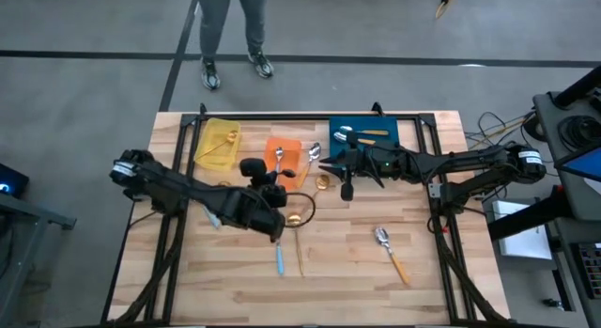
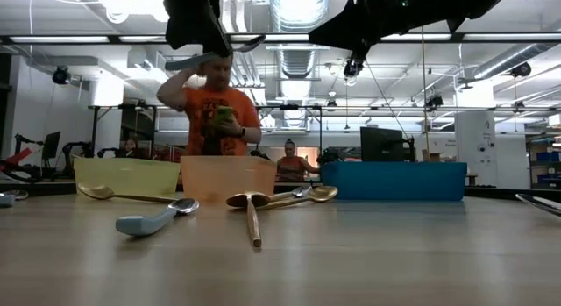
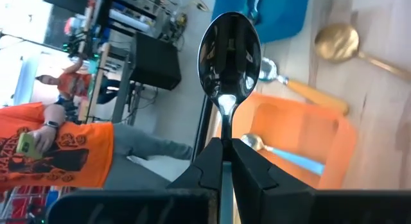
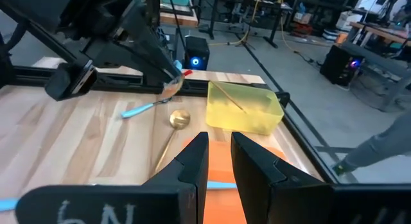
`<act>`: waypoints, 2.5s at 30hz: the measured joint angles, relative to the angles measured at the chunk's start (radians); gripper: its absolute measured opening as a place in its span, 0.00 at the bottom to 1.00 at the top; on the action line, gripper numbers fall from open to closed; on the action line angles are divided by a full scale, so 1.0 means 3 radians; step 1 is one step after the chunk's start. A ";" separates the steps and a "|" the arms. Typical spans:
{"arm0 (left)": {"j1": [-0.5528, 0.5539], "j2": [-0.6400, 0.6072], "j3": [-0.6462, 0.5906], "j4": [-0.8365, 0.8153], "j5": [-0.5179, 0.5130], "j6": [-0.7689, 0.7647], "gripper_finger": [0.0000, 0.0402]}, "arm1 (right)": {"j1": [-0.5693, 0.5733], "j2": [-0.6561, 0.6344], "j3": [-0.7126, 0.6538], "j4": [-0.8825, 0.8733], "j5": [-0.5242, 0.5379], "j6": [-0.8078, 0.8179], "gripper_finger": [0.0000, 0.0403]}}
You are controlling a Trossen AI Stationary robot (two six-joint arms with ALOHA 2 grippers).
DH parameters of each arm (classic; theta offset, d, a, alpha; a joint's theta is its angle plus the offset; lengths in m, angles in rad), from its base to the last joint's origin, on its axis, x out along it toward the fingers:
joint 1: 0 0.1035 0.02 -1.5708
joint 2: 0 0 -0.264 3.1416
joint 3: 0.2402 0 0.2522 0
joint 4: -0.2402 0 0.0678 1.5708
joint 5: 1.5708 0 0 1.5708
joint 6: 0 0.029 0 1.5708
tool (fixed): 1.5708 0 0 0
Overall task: Sort silverware by color (type)
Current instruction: Put the blue spoon into the orange bin
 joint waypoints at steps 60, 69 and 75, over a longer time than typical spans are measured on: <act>0.0979 -0.1443 -0.2355 0.4456 0.0558 0.1301 0.01 | -0.0074 0.1584 0.0974 0.1513 0.0625 0.0355 0.43; 0.0972 -0.1443 -0.2355 0.4508 0.0559 0.1166 0.01 | -0.0089 0.1583 0.1236 0.1300 0.0704 0.0346 0.48; 0.0948 -0.1440 -0.2355 0.4631 0.0856 0.1162 0.01 | -0.0089 0.1583 0.1260 0.1236 0.0704 0.0348 0.45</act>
